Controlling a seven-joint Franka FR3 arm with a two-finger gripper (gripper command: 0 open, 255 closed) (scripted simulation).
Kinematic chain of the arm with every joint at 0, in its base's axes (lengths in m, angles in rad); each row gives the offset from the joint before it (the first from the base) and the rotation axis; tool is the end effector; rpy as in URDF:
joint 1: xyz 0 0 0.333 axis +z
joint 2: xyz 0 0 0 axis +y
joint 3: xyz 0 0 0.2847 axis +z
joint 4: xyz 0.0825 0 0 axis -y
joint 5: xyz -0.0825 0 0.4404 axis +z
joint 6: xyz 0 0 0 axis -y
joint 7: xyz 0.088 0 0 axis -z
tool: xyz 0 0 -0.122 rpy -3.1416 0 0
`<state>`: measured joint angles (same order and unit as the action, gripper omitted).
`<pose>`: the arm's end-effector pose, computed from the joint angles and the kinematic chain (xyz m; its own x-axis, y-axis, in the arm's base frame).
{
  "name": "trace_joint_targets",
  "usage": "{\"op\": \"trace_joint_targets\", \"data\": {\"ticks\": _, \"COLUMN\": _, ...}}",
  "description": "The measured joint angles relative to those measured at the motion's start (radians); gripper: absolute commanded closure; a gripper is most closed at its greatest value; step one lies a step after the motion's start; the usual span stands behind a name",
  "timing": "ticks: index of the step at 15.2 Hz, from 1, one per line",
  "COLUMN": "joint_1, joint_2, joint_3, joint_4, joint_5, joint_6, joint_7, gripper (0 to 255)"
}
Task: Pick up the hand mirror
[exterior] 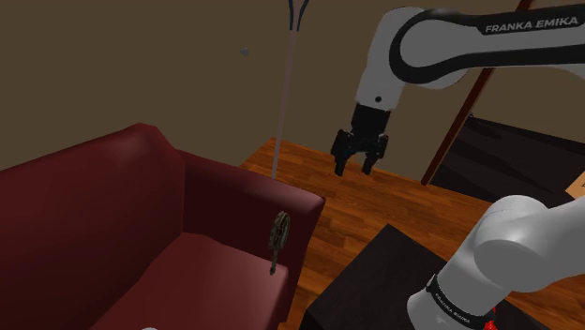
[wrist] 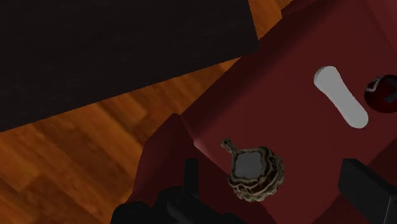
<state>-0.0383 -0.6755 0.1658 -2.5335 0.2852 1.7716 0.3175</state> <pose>0.4058 0.0763 0.4297 0.9482 -0.2841 -0.1424 -0.3025 -0.9441 -0.1309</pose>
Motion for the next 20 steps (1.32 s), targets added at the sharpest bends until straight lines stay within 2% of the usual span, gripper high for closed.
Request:
{"op": "trace_joint_targets", "data": {"ticks": 10, "joint_1": -0.030, "joint_2": 0.314, "joint_3": 0.111, "joint_4": -0.043, "joint_5": 0.148, "joint_6": 0.370, "joint_7": 0.234, "gripper": 0}}
{"op": "trace_joint_targets", "data": {"ticks": 18, "joint_1": -0.032, "joint_2": 0.663, "joint_3": 0.171, "joint_4": 0.045, "joint_5": 0.228, "joint_6": 0.664, "joint_7": 0.415, "gripper": 0}}
{"op": "trace_joint_targets", "data": {"ticks": 20, "joint_1": -0.034, "joint_2": 0.717, "joint_3": 0.169, "joint_4": 0.062, "joint_5": 0.235, "joint_6": 0.703, "joint_7": 0.431, "gripper": 0}}
